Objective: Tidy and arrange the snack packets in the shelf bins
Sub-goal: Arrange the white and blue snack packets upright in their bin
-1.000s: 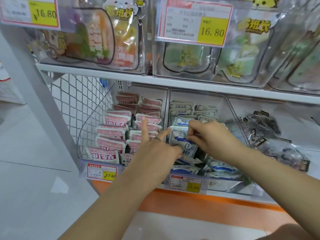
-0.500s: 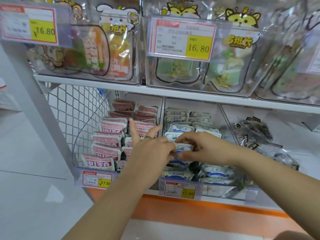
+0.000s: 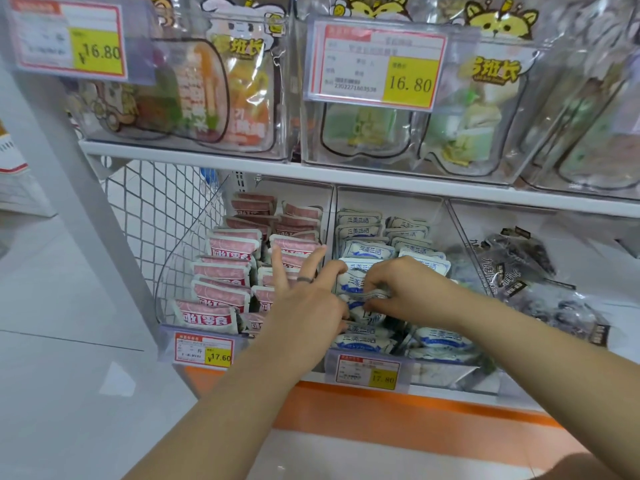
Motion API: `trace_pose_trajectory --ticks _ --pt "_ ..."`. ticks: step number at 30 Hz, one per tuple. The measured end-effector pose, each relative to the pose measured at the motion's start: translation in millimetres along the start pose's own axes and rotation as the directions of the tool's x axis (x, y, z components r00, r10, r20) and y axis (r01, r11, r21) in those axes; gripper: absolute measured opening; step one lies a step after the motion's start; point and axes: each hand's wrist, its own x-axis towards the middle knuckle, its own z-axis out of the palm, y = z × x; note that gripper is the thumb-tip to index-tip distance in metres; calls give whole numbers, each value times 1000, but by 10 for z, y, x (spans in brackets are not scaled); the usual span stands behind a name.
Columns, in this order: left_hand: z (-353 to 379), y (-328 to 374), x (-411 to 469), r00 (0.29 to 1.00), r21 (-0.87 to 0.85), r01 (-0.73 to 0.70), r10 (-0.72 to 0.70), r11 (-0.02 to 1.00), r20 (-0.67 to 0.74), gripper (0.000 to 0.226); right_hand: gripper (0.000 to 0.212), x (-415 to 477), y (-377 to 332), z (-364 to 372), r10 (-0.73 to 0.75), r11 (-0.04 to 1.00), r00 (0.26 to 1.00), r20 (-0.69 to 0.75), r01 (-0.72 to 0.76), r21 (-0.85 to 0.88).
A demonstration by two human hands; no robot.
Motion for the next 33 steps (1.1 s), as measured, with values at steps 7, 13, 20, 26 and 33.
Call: trace_pose_trajectory --ticks 7,13,20,26,33 --pt "93 -27 1 1000 -122 -20 19 992 -13 21 8 21 2 7 5 998 1000 26 -4 -67" --pt "120 -97 -10 1000 -193 -26 26 981 -4 16 23 122 -127 90 -33 981 997 76 47 -190" --pt "50 -80 -107 999 -115 -52 52 992 -2 62 18 40 105 -176 50 980 991 -128 -24 195" --pt "76 -12 -44 996 -43 -68 71 997 60 65 29 305 194 -40 110 987 993 39 -104 -123" --pt "104 11 -12 993 -84 -63 71 994 92 62 24 443 79 -19 18 1000 1000 21 -18 -16"
